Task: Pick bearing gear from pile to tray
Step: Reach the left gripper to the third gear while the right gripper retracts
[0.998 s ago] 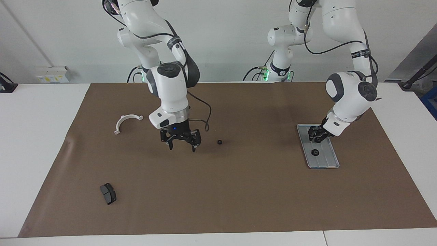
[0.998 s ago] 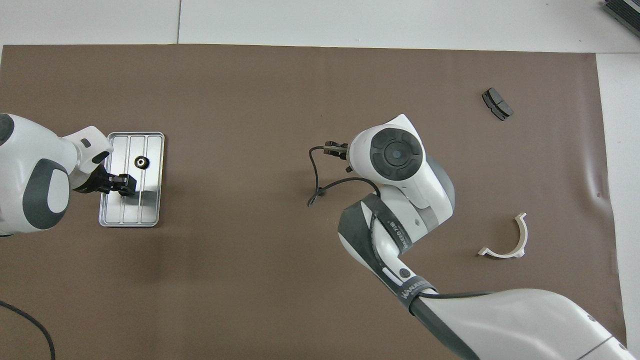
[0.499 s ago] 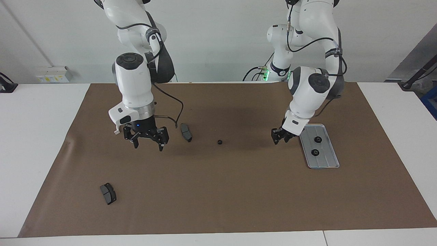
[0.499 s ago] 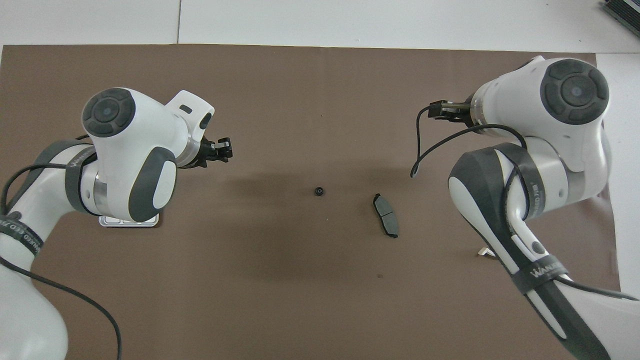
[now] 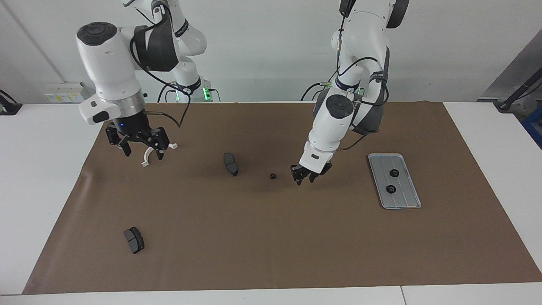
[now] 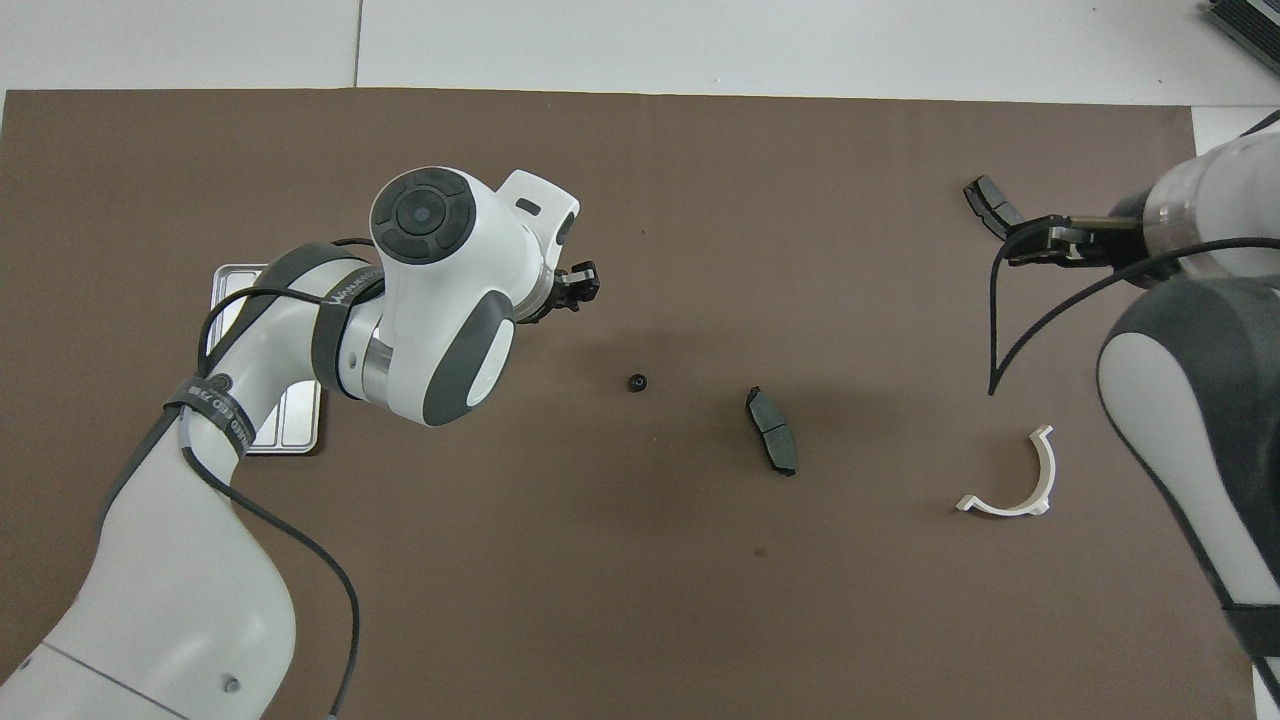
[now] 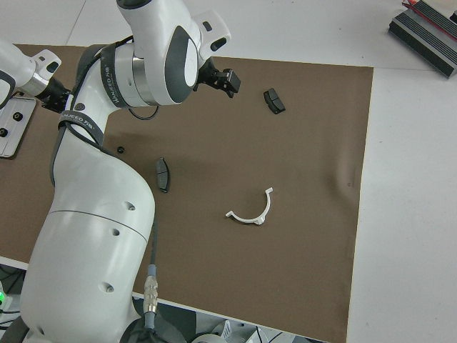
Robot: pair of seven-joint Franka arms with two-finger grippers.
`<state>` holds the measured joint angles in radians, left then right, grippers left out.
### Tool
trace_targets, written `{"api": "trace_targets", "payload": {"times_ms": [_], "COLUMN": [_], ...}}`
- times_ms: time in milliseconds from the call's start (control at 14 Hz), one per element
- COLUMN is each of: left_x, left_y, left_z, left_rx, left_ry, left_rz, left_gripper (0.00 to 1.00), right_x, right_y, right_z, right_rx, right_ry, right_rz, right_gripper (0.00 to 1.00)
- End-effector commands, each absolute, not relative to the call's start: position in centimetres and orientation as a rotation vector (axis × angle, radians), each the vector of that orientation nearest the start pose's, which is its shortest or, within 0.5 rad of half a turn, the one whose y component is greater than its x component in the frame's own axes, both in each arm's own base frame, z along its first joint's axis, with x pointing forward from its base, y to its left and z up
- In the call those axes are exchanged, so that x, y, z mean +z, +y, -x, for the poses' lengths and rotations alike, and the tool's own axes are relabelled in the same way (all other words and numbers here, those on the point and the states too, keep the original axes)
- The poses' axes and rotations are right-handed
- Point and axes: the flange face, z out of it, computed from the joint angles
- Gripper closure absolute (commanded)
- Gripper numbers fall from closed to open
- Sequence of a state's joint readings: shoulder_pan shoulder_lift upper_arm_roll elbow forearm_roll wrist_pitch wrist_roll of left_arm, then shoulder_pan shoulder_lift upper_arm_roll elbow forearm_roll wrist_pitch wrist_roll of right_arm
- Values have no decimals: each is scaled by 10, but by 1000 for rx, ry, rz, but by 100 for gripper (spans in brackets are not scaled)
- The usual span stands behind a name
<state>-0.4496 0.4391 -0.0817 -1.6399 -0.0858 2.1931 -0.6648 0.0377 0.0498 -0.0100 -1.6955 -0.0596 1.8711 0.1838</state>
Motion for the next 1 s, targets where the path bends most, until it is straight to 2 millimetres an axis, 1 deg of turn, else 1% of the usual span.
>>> {"api": "trace_targets", "payload": {"times_ms": [0,71,143,214,285,356,570,784,856,927], "left_x": [362,362,362,358,360,362,361,346,342,339], "left_y": [-368,-373,-376,-384,-393,-397,-404,-422,-425,-432], "left_z": [-603,-602,-601,-598,-596,-596,-592,-571,-565,-557], "left_rx": [-85,-106,-115,-118,-163,-201,-220,-162,-137,-120], "left_ry": [-326,-325,-320,-299,-288,-290,-271,-215,-245,-271], "left_rz": [3299,3309,3314,3318,3341,3359,3369,3357,3348,3342], "left_gripper": [50,50,50,51,51,51,52,52,53,53], "right_x": [593,605,609,615,608,608,612,615,614,614], "right_y": [-13,-20,-26,-28,-22,-24,-20,-15,-15,-15], "right_z": [-579,-571,-564,-552,-544,-541,-541,-541,-542,-542], "right_rx": [-96,-69,-21,2,41,41,32,31,34,34], "right_ry": [227,219,224,217,221,226,224,207,207,212], "right_rz": [3142,3143,3146,3144,3143,3141,3137,3142,3141,3140], "right_gripper": [0,0,0,0,0,0,0,0,0,0]}}
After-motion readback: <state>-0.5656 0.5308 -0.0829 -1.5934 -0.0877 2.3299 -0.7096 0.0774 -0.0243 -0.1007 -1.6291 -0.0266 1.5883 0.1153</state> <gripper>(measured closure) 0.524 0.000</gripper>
